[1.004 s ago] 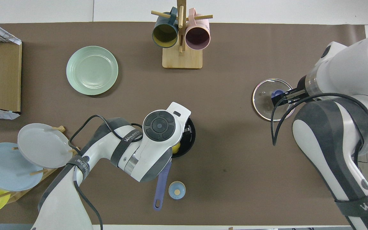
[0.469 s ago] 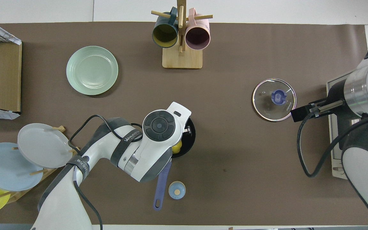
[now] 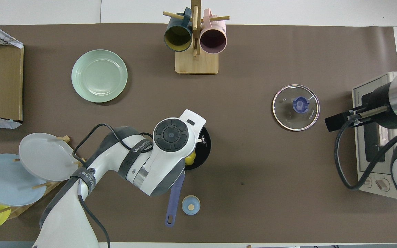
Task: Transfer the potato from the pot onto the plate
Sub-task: 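Lift the potato with the left gripper while the right gripper releases the lid, then lower the yellow potato onto the green plate and open the left gripper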
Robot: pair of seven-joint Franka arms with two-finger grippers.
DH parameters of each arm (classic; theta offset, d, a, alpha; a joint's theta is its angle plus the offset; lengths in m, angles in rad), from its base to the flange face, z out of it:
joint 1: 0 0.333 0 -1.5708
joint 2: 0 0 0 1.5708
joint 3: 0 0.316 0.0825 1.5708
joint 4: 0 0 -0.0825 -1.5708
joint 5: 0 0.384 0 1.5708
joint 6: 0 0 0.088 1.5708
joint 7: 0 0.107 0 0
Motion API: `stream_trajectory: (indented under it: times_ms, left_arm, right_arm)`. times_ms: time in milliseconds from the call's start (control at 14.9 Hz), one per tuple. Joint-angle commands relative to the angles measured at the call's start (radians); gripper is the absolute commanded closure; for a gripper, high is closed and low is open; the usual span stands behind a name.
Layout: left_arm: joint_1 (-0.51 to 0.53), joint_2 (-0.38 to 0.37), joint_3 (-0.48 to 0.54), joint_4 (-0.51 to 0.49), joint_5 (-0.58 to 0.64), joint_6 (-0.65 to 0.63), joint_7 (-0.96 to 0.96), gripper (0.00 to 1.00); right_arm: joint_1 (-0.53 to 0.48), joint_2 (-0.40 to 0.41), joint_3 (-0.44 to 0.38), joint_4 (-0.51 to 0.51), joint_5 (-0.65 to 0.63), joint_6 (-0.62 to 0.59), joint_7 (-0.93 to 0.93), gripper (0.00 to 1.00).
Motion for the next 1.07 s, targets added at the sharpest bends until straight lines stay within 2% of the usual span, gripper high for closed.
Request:
stream_trajectory:
  times_ms: [0, 201, 402, 603, 737, 871, 1004]
  left_arm:
    - [0.041, -0.057, 0.014, 0.099, -0.003, -0.160, 0.039, 1.00]
    - [0.118, -0.063, 0.014, 0.263, -0.003, -0.326, 0.139, 1.00]
    - [0.245, -0.028, 0.014, 0.392, -0.010, -0.398, 0.275, 1.00]
    - [0.383, 0.042, 0.008, 0.498, -0.010, -0.397, 0.470, 1.00]
    - [0.463, 0.117, 0.004, 0.580, -0.010, -0.384, 0.639, 1.00]
    - [0.503, 0.215, 0.004, 0.675, -0.008, -0.359, 0.736, 1.00]
    - [0.527, 0.280, 0.009, 0.697, -0.007, -0.279, 0.802, 1.00]
  right_arm:
    - [-0.023, 0.042, 0.004, 0.051, 0.018, -0.031, 0.013, 0.00]
    - [-0.033, 0.073, 0.019, 0.055, 0.009, -0.042, 0.016, 0.00]
    - [-0.035, 0.086, -0.001, 0.066, 0.003, -0.075, 0.007, 0.00]
    - [-0.058, 0.084, 0.010, 0.064, 0.003, -0.074, 0.007, 0.00]
    - [-0.066, 0.090, 0.016, 0.069, 0.003, -0.072, 0.008, 0.00]
    - [-0.104, 0.086, 0.046, 0.068, 0.003, -0.071, 0.011, 0.00]
    - [-0.113, 0.075, 0.043, 0.057, 0.006, -0.068, 0.013, 0.00]
